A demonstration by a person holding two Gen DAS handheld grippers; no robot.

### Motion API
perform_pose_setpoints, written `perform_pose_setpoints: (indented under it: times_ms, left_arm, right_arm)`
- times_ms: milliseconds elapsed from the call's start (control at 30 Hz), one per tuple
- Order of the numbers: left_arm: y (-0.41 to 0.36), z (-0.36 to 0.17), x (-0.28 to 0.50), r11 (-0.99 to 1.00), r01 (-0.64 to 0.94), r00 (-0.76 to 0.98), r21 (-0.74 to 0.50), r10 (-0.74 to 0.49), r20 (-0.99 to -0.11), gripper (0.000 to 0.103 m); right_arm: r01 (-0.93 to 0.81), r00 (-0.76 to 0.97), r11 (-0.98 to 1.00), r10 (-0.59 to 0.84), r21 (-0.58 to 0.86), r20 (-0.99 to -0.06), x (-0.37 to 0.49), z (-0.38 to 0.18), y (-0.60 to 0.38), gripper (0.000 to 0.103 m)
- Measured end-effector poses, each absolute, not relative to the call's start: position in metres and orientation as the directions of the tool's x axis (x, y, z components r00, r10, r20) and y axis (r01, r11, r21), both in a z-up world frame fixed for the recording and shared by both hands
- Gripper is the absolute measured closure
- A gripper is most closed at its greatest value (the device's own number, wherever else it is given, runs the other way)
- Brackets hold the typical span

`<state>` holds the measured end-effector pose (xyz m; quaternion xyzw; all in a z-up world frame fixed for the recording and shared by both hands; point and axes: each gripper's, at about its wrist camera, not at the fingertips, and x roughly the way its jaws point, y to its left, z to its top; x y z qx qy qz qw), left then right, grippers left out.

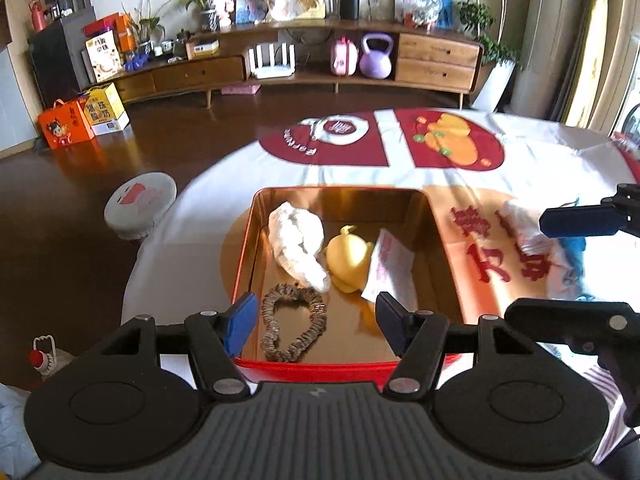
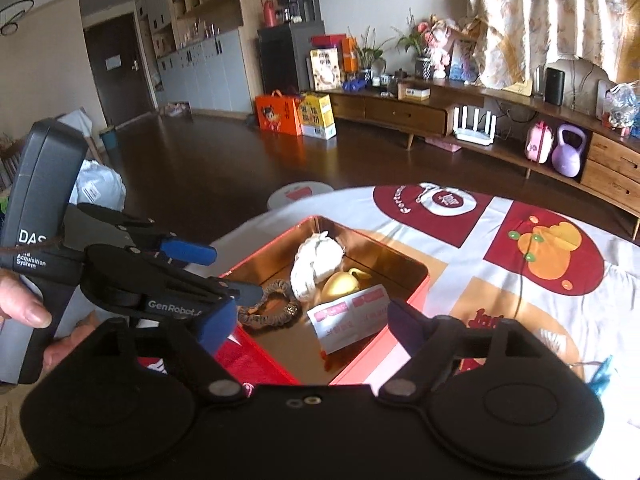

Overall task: Organize soft objects
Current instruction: 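Move left tool to blue-printed face mask while right tool approaches white mesh bag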

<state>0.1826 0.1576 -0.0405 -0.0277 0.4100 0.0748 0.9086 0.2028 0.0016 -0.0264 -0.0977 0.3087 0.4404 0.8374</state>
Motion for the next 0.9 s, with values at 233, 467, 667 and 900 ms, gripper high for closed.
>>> perform_pose_setpoints:
  times_ms: [233, 467, 667, 900]
  left_arm:
    - [0.137, -0.018, 0.16, 0.989, -0.146, 0.706, -0.01, 0.097, -0.701, 0.028]
    - [0.11, -0.004, 0.144, 0.993, -0.117, 0.74, -0.019, 0.074, -0.669, 0.027]
    - [0.088, 0.002, 0.13, 0.994, -0.104, 0.775, -0.037, 0.058, -0.629, 0.02]
    - [0.06, 0.0, 0.123, 0.995, -0.08, 0.79, -0.055, 0.03, -0.613, 0.019]
  right_arm:
    - [-0.779, 0.455, 0.614, 0.691, 0.125, -0.561, 0.186, -0.012, -0.028, 0.012]
    - [-0.748, 0.502, 0.648, 0.694, 0.143, -0.517, 0.171, -0.005, -0.061, 0.002]
    - [-0.71, 0.551, 0.687, 0.679, 0.154, -0.486, 0.159, -0.005, -0.092, 0.0]
    - [-0.658, 0.609, 0.736, 0.644, 0.158, -0.463, 0.153, -0.008, -0.132, 0.0]
